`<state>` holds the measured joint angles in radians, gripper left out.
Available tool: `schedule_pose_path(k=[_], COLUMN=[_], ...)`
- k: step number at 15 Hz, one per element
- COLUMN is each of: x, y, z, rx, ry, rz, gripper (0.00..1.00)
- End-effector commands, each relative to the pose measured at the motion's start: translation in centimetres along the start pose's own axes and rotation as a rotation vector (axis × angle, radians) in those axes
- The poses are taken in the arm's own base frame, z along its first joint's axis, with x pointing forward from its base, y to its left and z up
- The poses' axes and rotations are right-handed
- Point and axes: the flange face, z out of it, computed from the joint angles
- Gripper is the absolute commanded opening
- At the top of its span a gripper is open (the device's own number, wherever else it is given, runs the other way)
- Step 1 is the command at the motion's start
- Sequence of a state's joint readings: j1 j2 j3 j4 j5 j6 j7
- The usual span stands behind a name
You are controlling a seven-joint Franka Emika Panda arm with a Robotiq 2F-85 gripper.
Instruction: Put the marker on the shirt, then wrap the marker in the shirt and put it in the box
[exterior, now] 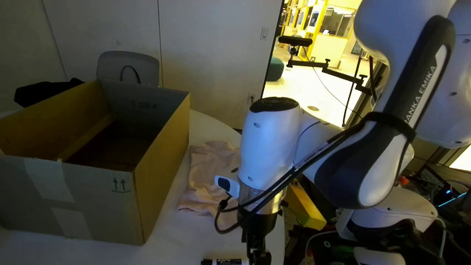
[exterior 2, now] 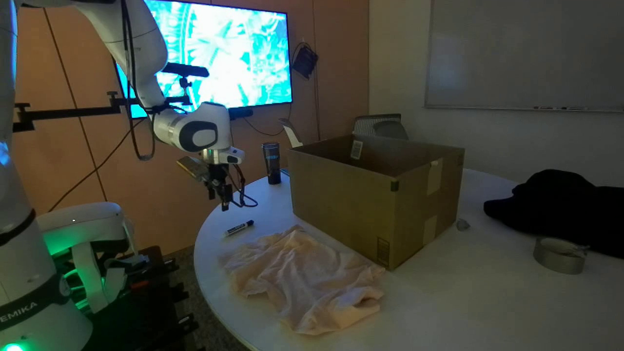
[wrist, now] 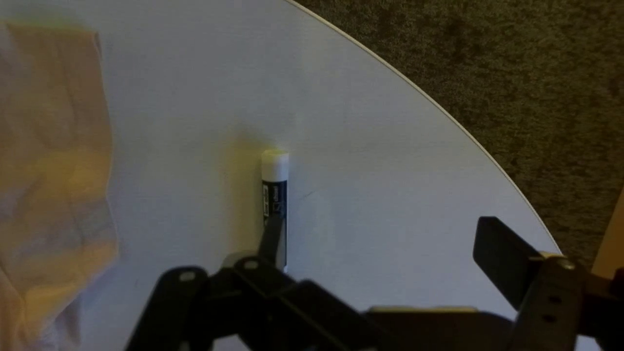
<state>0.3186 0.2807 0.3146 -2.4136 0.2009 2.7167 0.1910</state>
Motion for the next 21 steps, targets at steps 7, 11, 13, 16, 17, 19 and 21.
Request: schedule_pose_path(k=[7, 11, 13, 16, 17, 19, 21], x=[1.4, 2.1, 2.4, 2.8, 2.9, 3.2, 3.4], y=[0.0, 0.3, 0.4, 0.6, 0.6, 0.9, 1.1], z=[5.0, 6.4, 6.9, 7.7, 7.9, 8.2, 8.4], rx=[-0.012, -0.021, -0.028, -0.051, -0.057, -0.067, -0.076], ry=[-0.018, -0.004, 0.0, -0.003, -0.002, -0.002, -0.004], rz=[-0.04, -0.046, -0.045, -0.045, -0.043, -0.034, -0.027], gripper=[1.0, 1.0, 1.0, 1.0, 1.0, 1.0, 1.0])
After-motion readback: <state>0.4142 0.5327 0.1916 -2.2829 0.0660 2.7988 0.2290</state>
